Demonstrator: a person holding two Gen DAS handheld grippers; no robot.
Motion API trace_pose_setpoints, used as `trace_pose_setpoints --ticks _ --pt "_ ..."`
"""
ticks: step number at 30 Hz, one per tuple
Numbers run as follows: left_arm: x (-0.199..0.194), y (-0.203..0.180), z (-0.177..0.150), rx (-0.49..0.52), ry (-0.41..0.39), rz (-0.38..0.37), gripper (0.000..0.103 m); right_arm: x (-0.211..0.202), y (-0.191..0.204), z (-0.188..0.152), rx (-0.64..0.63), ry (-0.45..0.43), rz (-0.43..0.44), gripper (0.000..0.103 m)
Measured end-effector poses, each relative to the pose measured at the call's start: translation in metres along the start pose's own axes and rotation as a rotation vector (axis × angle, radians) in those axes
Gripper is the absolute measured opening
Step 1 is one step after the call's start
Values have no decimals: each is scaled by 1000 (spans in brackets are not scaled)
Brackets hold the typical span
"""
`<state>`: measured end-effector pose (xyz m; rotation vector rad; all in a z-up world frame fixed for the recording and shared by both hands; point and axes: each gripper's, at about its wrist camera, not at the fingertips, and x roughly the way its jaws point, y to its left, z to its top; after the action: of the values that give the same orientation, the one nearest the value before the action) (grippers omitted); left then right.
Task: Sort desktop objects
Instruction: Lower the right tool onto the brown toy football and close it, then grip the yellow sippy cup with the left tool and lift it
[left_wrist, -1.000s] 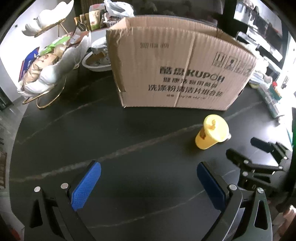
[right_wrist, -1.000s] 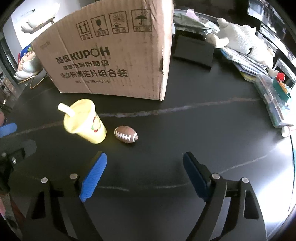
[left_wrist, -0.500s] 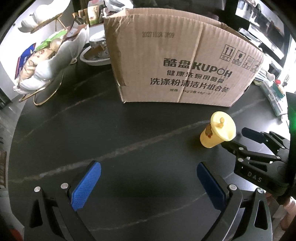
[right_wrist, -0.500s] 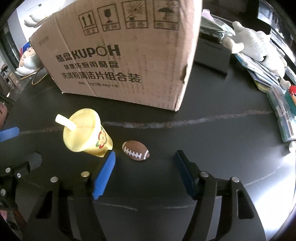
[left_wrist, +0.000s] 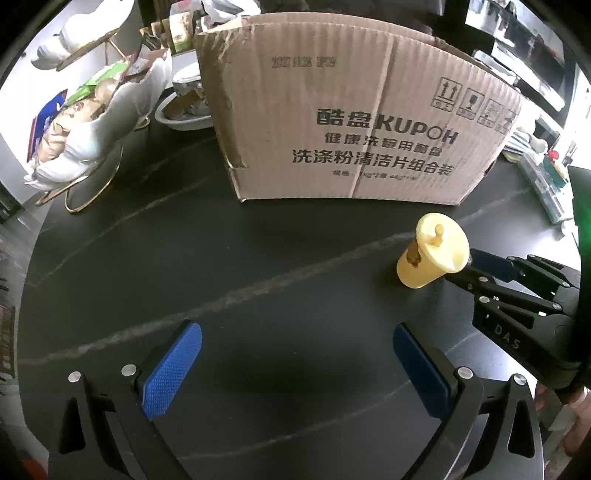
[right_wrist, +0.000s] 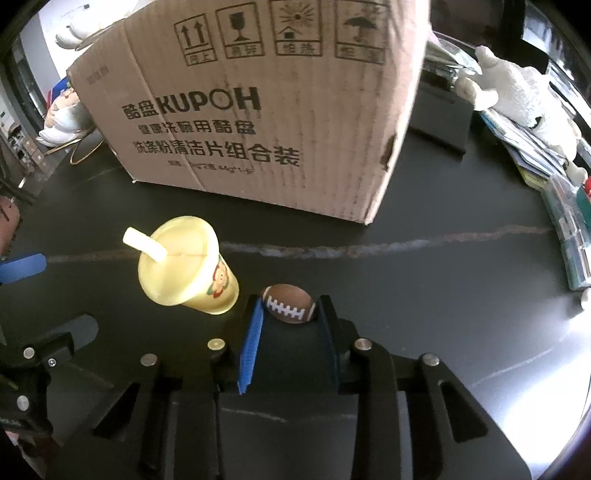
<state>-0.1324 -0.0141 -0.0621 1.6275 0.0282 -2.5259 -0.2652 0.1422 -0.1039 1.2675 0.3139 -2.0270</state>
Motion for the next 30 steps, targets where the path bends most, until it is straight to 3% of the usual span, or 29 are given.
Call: trace_pose_setpoints --ticks 6,11,21,26,30 --pt "-2 -12 -3 24 3 -20 102 -20 -15 -7 50 -27 8 27" --pt "2 -25 -5 18 -4 -80 102 -32 -25 -21 76 -31 1 27" --pt "0 -44 3 -13 -109 -67 102 -33 -42 -36 110 -35 -2 27" --pt "4 -64 5 51 -140 -41 102 -33 -50 -39 123 -32 1 27" --pt "10 -74 8 47 -152 -35 102 -33 -54 -39 126 -36 6 27"
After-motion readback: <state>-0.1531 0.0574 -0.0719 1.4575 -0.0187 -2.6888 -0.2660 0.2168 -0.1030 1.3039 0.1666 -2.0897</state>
